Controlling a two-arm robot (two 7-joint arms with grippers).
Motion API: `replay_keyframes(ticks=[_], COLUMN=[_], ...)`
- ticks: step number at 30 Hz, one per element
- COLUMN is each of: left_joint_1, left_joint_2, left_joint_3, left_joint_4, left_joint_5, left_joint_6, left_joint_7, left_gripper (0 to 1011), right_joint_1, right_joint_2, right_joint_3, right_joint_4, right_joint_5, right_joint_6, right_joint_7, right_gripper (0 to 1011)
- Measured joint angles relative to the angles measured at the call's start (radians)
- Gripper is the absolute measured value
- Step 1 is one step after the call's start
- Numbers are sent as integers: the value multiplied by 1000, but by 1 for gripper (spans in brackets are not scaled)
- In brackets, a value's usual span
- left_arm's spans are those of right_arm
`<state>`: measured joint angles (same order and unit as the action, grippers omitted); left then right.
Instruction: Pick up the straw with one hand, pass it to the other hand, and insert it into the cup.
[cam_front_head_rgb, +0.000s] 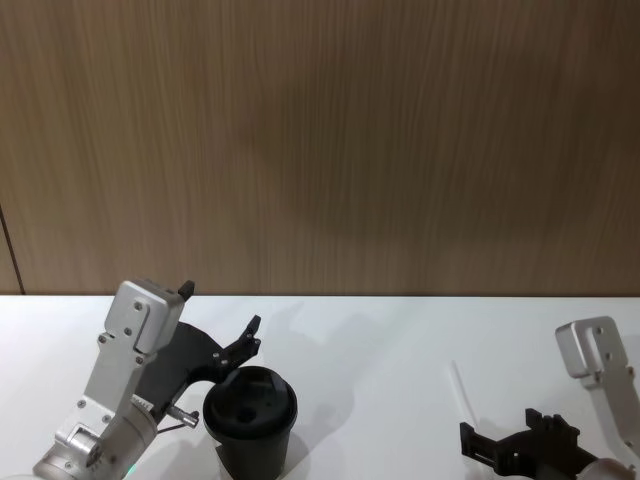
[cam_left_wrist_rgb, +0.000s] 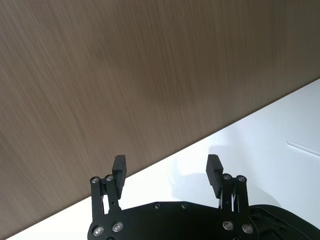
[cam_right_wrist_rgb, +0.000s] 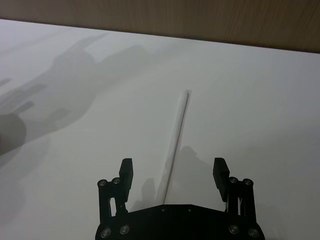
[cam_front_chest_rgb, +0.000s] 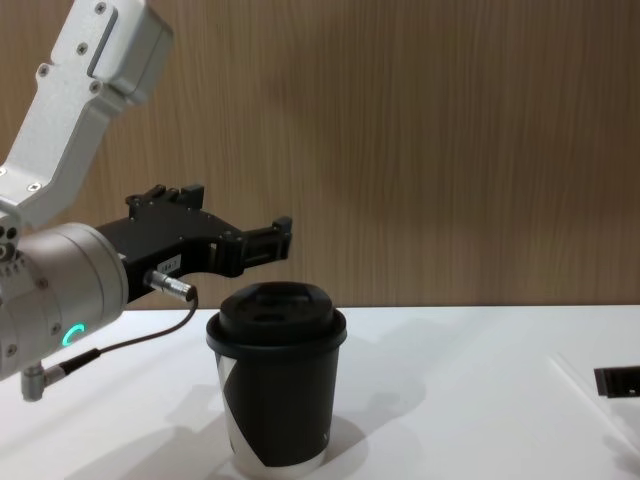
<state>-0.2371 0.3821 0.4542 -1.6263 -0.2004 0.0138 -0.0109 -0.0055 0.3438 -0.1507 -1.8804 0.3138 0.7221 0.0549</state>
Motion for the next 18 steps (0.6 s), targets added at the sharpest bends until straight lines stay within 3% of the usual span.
replay_keyframes(ticks=[18], left_joint_1=[0], left_joint_2=[0], left_joint_3=[0], left_joint_4=[0], left_joint_5=[0], left_joint_6=[0], left_joint_7=[0], left_gripper=[1003], right_joint_1=[-24], right_joint_2=[22], right_joint_3=[28], right_joint_4=[1], right_joint_5=[16], right_joint_6=[45], right_joint_7=[43], right_gripper=[1001])
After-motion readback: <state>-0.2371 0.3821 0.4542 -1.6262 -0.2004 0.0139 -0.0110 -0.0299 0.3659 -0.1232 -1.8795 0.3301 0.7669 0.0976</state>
